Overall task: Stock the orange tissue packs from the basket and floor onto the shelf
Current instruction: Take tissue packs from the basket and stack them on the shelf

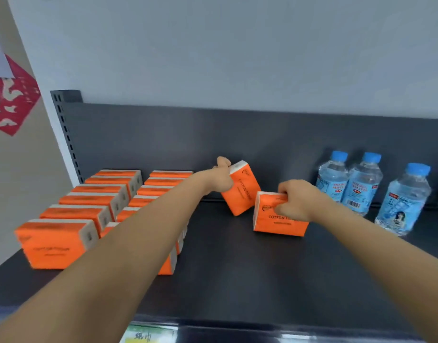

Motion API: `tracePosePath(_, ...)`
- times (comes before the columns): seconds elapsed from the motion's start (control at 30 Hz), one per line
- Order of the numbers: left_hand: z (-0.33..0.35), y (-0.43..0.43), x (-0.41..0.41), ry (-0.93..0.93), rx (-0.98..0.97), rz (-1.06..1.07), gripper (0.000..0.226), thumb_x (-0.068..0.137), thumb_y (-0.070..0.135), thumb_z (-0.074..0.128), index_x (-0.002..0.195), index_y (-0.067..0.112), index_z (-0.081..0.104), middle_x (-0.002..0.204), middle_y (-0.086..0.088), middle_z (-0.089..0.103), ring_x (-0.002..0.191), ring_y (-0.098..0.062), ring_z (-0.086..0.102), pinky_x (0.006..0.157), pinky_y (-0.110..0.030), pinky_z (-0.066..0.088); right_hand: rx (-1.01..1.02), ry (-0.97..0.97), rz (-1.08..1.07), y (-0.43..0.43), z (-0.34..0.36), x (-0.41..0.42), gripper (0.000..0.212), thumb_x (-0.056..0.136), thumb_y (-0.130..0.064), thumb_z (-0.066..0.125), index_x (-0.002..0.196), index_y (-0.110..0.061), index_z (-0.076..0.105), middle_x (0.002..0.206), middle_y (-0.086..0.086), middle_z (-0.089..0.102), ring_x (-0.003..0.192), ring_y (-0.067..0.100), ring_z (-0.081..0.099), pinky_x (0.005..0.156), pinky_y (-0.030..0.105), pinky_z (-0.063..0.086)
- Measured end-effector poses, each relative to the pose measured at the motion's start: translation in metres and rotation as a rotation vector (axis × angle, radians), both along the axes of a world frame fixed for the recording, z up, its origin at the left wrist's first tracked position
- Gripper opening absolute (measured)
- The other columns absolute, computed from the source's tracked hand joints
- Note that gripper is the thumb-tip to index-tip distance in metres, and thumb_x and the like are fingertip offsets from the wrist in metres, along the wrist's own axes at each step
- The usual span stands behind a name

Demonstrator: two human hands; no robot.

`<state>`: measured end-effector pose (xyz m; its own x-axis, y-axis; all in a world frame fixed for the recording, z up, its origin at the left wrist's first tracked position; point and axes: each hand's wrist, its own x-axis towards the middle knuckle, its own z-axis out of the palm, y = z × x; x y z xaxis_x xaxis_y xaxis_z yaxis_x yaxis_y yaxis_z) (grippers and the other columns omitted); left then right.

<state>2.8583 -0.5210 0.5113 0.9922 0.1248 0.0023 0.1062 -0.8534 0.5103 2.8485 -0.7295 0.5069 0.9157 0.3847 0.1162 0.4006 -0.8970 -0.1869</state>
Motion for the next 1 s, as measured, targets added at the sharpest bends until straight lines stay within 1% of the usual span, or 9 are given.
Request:
tracePosePath(0.1,0.002,0.006,0.005,0.046,0.377,-0.07,0.082,0.085,0.01,0.056,0.148,0.017,0.004,0.11,-0.011,0.049,0.115,-0.029,0.044,0.1,-0.041,0.035,0.045,0.025,0.037,0.005,-0.006,0.012,0.013,0.075,-0.024,0.063,0.076,-0.015,0.053,0.074,-0.003,0.052,0.075,0.021,0.054,0.055,0.029,0.039)
tracePosePath(0.17,0.003,0.011,0.011,0.077,0.484,-0.09,0.111,0.078,0.01,0.07,0.15,0.024,-0.014,0.107,-0.011,0.051,0.109,-0.031,0.051,0.092,-0.041,0.043,0.107,0.047,0.056,0.008,-0.008,0.02,0.016,0.073,-0.024,0.067,0.083,-0.016,0.058,0.081,-0.001,0.055,0.079,0.02,0.056,0.062,0.03,0.044)
tracePosePath(0.23,0.002,0.014,0.014,0.039,0.493,-0.1,0.117,0.073,0.011,0.077,0.149,0.031,-0.01,0.113,-0.01,0.047,0.103,-0.033,0.057,0.081,-0.042,0.047,0.179,0.073,0.07,0.012,-0.009,0.025,0.022,0.071,-0.02,0.07,0.092,-0.015,0.062,0.093,0.003,0.057,0.082,0.019,0.056,0.062,0.026,0.044)
tracePosePath(0.37,-0.001,0.014,0.015,-0.048,0.549,-0.036,0.087,0.07,0.024,0.079,0.138,0.021,0.025,0.12,-0.011,0.045,0.104,-0.033,0.058,0.07,-0.038,0.044,0.239,0.092,0.099,0.018,-0.013,0.032,0.034,0.072,-0.014,0.072,0.104,-0.013,0.063,0.11,0.004,0.05,0.091,0.02,0.054,0.064,0.024,0.043)
tracePosePath(0.43,0.0,0.013,0.017,-0.05,0.607,-0.04,0.057,0.074,0.023,0.074,0.122,0.013,0.046,0.117,-0.009,0.049,0.1,-0.029,0.057,0.069,-0.035,0.044,0.261,0.102,0.1,0.02,-0.017,0.034,0.044,0.072,-0.013,0.073,0.113,-0.016,0.059,0.122,0.002,0.043,0.099,0.018,0.052,0.076,0.024,0.043)
tracePosePath(0.5,0.0,0.015,0.02,-0.035,0.597,-0.076,0.035,0.08,0.015,0.066,0.113,0.01,0.053,0.115,-0.009,0.051,0.097,-0.028,0.057,0.07,-0.034,0.045,0.261,0.102,0.096,0.022,-0.019,0.037,0.059,0.07,-0.014,0.077,0.124,-0.018,0.053,0.135,0.003,0.037,0.113,0.019,0.05,0.087,0.024,0.043)
tracePosePath(0.73,-0.001,0.029,0.024,-0.057,0.626,-0.094,0.029,0.082,0.005,0.062,0.111,0.011,0.056,0.112,-0.008,0.05,0.099,-0.028,0.056,0.074,-0.035,0.046,0.27,0.068,0.129,0.045,-0.022,0.038,0.091,0.07,-0.024,0.083,0.143,-0.019,0.03,0.145,0.002,0.032,0.126,0.019,0.044,0.099,0.028,0.04)
tracePosePath(0.87,0.003,0.037,0.025,-0.066,0.555,-0.081,0.031,0.079,0.005,0.068,0.109,0.009,0.058,0.109,-0.009,0.057,0.092,-0.026,0.057,0.071,-0.032,0.045,0.151,-0.023,0.155,0.06,-0.026,0.038,0.084,0.078,-0.031,0.077,0.146,-0.019,0.029,0.151,0.003,0.027,0.131,0.023,0.04,0.104,0.039,0.042)
tracePosePath(1.0,0.003,0.042,0.025,-0.075,0.5,-0.116,0.024,0.083,0.002,0.062,0.104,0.012,0.061,0.11,-0.009,0.061,0.097,-0.026,0.059,0.075,-0.031,0.046,0.047,-0.098,0.167,0.073,-0.024,0.038,0.078,0.081,-0.037,0.073,0.144,-0.016,0.032,0.147,0.005,0.034,0.13,0.025,0.039,0.101,0.042,0.044)
